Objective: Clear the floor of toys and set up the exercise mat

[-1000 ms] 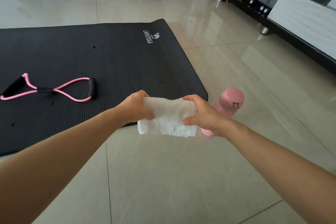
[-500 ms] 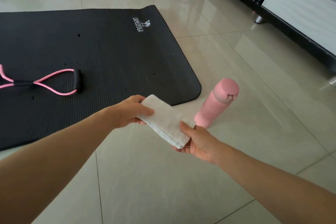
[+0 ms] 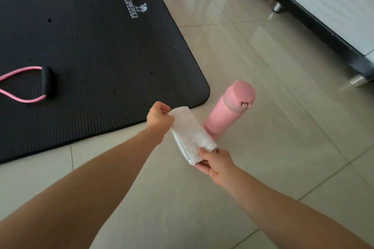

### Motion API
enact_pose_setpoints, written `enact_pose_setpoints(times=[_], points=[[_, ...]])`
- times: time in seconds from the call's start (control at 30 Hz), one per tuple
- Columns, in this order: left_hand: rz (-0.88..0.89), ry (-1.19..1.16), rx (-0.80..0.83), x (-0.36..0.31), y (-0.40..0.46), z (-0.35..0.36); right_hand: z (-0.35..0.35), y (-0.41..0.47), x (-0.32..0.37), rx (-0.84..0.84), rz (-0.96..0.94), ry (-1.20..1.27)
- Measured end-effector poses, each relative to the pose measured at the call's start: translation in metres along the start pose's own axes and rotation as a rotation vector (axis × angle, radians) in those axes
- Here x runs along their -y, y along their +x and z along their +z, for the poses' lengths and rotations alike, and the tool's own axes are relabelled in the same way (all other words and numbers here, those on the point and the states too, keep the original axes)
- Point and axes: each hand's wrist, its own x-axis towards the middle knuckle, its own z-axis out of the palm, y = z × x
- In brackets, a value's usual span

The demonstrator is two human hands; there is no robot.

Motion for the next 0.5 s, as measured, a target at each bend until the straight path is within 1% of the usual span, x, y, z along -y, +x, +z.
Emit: enact_pose_setpoints(times=[0.23,0.37,0.5], points=[[0.003,-0.01,-0.086,0.005,0.006,0.011,0.006,0.015,-0.002,-0.016,0.005,-0.016],[0.082,0.011,-0.171,0.0,0.008,-0.001,0.006,0.018,-0.008,-0.06,0.051,-0.099],[0.096,0.056,-0.146,-0.003,0.01,-0.018,0.0,0.015,-0.009,-0.105,0.04,-0.176]])
